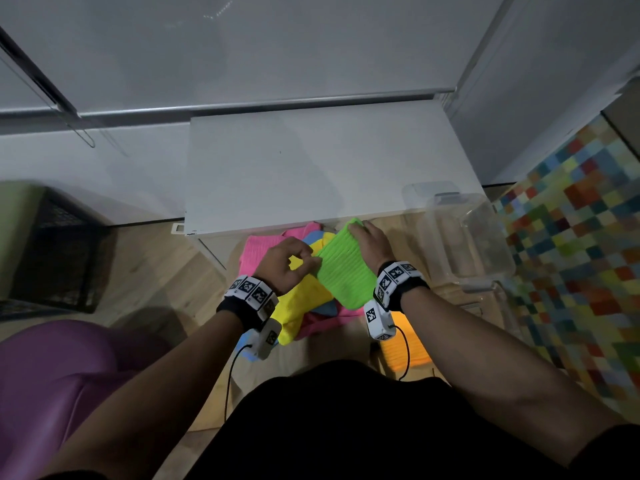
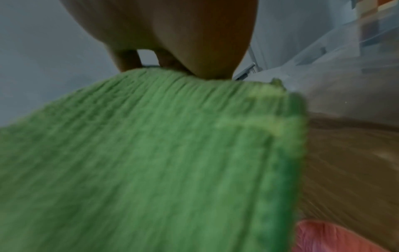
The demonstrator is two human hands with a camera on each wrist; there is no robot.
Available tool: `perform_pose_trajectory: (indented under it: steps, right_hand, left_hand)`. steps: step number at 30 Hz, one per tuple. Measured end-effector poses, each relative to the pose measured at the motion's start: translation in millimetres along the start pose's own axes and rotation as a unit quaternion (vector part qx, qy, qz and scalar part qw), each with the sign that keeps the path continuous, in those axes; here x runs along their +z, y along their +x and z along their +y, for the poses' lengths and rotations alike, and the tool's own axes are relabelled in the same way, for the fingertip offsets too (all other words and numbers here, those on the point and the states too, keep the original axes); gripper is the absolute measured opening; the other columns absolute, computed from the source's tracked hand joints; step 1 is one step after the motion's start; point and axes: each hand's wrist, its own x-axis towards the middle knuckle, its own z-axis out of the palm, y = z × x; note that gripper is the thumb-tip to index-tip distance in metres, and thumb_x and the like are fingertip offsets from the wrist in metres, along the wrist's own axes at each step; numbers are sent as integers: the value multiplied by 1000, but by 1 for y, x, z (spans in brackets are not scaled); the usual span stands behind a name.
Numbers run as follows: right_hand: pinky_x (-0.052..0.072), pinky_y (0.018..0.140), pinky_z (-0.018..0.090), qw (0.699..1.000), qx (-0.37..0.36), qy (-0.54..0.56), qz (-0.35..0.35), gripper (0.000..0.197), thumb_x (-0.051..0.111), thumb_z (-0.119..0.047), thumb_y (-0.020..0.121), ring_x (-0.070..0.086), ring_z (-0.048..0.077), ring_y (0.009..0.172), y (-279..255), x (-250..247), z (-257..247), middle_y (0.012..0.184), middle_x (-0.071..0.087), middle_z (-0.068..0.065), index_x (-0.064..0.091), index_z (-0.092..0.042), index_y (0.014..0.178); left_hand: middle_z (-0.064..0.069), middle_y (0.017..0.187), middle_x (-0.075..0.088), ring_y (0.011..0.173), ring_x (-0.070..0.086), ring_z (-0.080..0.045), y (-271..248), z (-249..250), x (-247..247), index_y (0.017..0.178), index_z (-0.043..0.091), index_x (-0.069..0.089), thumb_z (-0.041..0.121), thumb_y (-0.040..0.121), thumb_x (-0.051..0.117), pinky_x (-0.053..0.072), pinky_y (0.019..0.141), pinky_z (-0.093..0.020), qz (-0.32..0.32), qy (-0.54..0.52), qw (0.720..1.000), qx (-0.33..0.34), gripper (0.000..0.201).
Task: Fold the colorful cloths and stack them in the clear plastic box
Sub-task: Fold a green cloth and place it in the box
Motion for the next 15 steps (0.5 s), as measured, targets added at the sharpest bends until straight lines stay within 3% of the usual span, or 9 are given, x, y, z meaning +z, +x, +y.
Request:
perform_pose_trajectory:
  steps: [2, 4, 5, 7, 9, 11, 13, 15]
  right_hand:
    - [39, 76, 33, 1000, -26, -11, 0, 35, 46, -43, 97, 51, 20, 78, 0, -1, 1, 81, 56, 2, 56, -11, 93]
    - [40, 73, 33, 998, -51, -40, 16, 27, 41, -41, 100, 50, 20, 74, 0, 1, 3, 76, 53, -1, 51, -18, 91]
    - [40, 72, 34, 996, -61, -56, 20, 25, 39, -40, 101, 51, 21, 74, 0, 2, 3, 77, 54, 1, 51, -20, 92]
    - [40, 70, 33, 994, -73, -74, 19, 22, 38, -38, 102, 51, 22, 74, -2, 5, 4, 80, 55, 4, 50, -22, 92]
    - [40, 71, 32, 995, -76, -56, 28, 21, 37, -35, 102, 50, 19, 74, -4, 8, 3, 81, 55, 6, 49, -22, 91]
    - [40, 78, 31, 996, -73, -14, 46, 24, 36, -31, 103, 51, 17, 81, -7, 13, 1, 88, 59, 8, 53, -16, 96]
    - [40, 84, 27, 996, -56, 20, 62, 30, 36, -29, 104, 52, 15, 90, -9, 17, 0, 99, 62, 10, 57, -8, 106]
    - [37, 85, 24, 996, -35, 28, 76, 34, 35, -28, 104, 50, 13, 93, -9, 14, -3, 100, 59, 5, 57, -5, 113]
  left_hand:
    - [7, 84, 66, 79, 58, -1, 2, -1, 0, 74, 20, 65, 48, 83, 64, 37, 67, -8, -10, -28, 999, -31, 29]
    - [6, 69, 60, 63, 53, -5, 2, -7, -1, 71, 22, 56, 57, 78, 66, 41, 59, -20, -26, -29, 997, -69, 37]
    - [1, 64, 59, 58, 52, -8, 3, -7, -2, 71, 20, 53, 56, 76, 69, 42, 57, -24, -38, -33, 994, -95, 40]
    - [-6, 65, 65, 56, 58, -9, 5, -6, -3, 75, 13, 53, 39, 78, 76, 47, 57, -25, -42, -105, 982, -149, 35]
    - [-7, 70, 65, 59, 62, -7, 9, -4, 0, 82, 12, 52, 17, 79, 77, 52, 60, -25, 17, -229, 953, -196, 26]
    - [-7, 84, 67, 73, 68, -15, 13, -7, 8, 97, 14, 52, 9, 78, 77, 56, 69, -33, 65, -352, 901, -246, 32]
    - [-6, 102, 70, 90, 69, -23, 13, -15, 22, 115, 16, 54, 17, 78, 78, 58, 76, -39, 35, -424, 854, -300, 45]
    - [-3, 102, 69, 96, 65, -24, 8, -19, 37, 108, 17, 59, 36, 74, 79, 56, 80, -38, -40, -419, 841, -339, 44]
